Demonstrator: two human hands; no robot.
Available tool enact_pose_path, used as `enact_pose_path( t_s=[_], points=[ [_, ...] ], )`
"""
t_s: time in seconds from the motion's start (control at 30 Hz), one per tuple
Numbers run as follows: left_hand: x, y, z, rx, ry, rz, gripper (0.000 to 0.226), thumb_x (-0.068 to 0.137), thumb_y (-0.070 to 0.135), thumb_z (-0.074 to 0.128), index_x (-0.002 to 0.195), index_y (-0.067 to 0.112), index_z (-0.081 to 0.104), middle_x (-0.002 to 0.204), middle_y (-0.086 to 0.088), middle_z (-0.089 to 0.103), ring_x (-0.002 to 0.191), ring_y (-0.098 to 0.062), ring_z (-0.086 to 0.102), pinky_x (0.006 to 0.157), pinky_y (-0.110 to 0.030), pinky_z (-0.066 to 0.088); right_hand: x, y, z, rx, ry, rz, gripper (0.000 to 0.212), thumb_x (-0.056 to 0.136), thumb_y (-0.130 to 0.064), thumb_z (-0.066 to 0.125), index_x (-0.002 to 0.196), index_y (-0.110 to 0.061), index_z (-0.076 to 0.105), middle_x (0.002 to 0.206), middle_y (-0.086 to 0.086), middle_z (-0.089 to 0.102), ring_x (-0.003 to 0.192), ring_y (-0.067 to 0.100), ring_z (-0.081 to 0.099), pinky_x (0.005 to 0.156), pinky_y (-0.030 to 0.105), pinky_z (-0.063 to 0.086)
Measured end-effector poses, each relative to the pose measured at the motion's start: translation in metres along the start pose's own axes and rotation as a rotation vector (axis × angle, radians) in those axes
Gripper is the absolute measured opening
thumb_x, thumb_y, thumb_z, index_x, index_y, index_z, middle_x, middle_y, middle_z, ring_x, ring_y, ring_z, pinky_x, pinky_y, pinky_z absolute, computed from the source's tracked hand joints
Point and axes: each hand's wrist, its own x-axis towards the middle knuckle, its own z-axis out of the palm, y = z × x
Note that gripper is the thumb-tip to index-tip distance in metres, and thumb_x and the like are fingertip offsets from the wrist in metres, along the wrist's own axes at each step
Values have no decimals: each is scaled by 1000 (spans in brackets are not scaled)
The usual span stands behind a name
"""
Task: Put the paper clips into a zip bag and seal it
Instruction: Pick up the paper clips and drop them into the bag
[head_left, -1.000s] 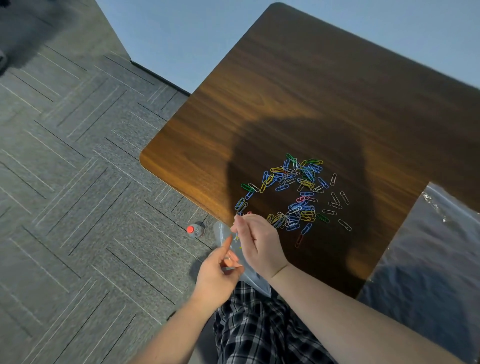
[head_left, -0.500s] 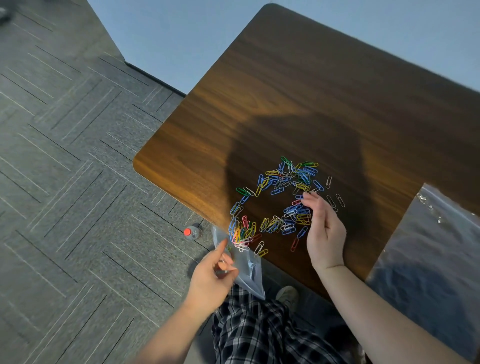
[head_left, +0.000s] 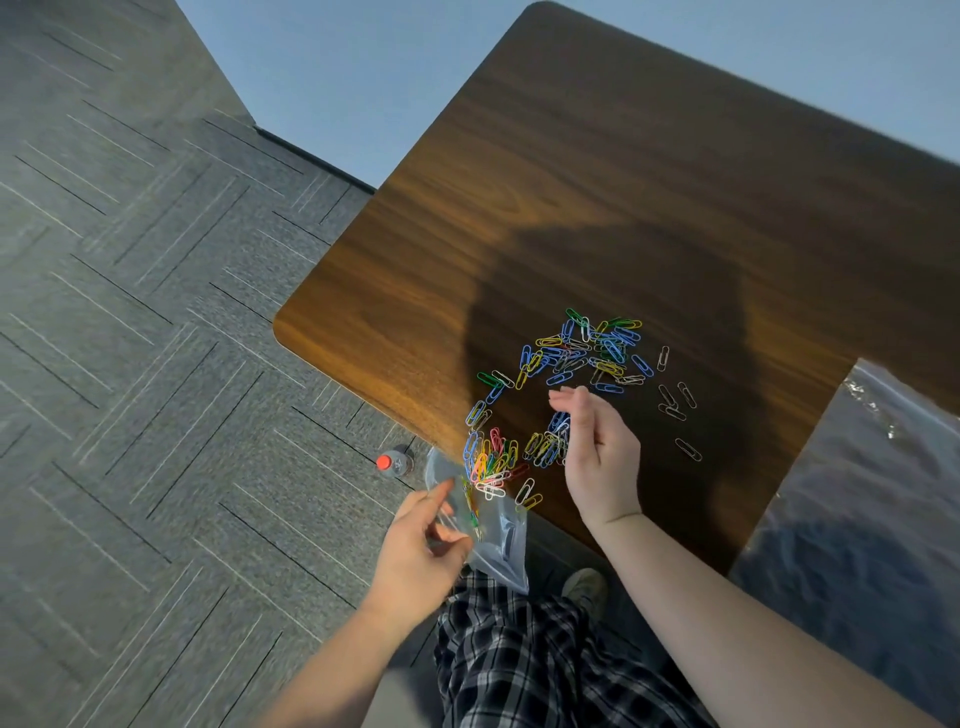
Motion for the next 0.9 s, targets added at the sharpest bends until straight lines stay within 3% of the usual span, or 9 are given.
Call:
enact_pose_path(
  t_s=[0.1, 0.33, 0.43, 0.53, 0.67, 0.77, 0.9],
  points=[
    [1, -2, 0, -4, 0, -7, 62, 73, -11, 66, 128, 8, 47, 92, 4, 47, 69, -5, 55, 67, -2, 46, -1, -3, 8, 6, -3, -1, 50, 95, -38, 31, 95, -6, 70, 93, -2, 69, 93, 6, 63, 83, 8, 45],
    [4, -4, 2, 7, 2, 1, 67, 73, -8, 68, 132, 9, 42, 93, 4, 48, 71, 1, 55, 71, -1, 45, -8, -9, 25, -3, -57, -48, 57, 96, -46, 30, 87, -7, 70, 85, 4, 72, 89, 8, 64, 83, 7, 44],
    [5, -3, 3, 8, 2, 2, 68, 73, -8, 68, 133, 11, 41, 93, 5, 48, 69, -3, 54, 69, -1, 45, -10, -12, 30, 5, -65, -60, 63, 95, -52, 26, 84, -8, 70, 83, 4, 71, 87, 9, 64, 82, 12, 47],
    [8, -2, 4, 5, 4, 11, 67, 73, -9, 67, 132, 9, 42, 90, 5, 47, 66, 5, 52, 67, -2, 45, -12, -14, 34, -14, -77, -63, 61, 95, -50, 27, 81, -8, 70, 82, 5, 70, 86, 11, 63, 81, 19, 49],
    [9, -3, 7, -7, 2, 5, 68, 73, -9, 67, 132, 10, 41, 91, 5, 46, 66, 4, 52, 67, -2, 45, -15, -20, 42, -10, -60, -65, 72, 94, -57, 20, 74, -6, 67, 75, 5, 67, 78, 9, 60, 73, 7, 41],
    [9, -4, 9, -25, 12, -11, 64, 73, -12, 65, 130, 5, 43, 91, 4, 47, 64, -4, 52, 65, -2, 46, -17, -24, 48, -1, -66, -78, 72, 95, -55, 20, 69, -3, 64, 67, 7, 64, 71, 12, 58, 68, 16, 43],
    [9, -4, 9, -2, 8, 14, 65, 72, -11, 67, 130, 5, 43, 91, 3, 47, 64, 5, 53, 62, -3, 44, -24, -28, 55, 10, -87, -80, 72, 95, -54, 20, 66, -3, 61, 63, 6, 61, 67, 11, 56, 66, 17, 41]
  ],
)
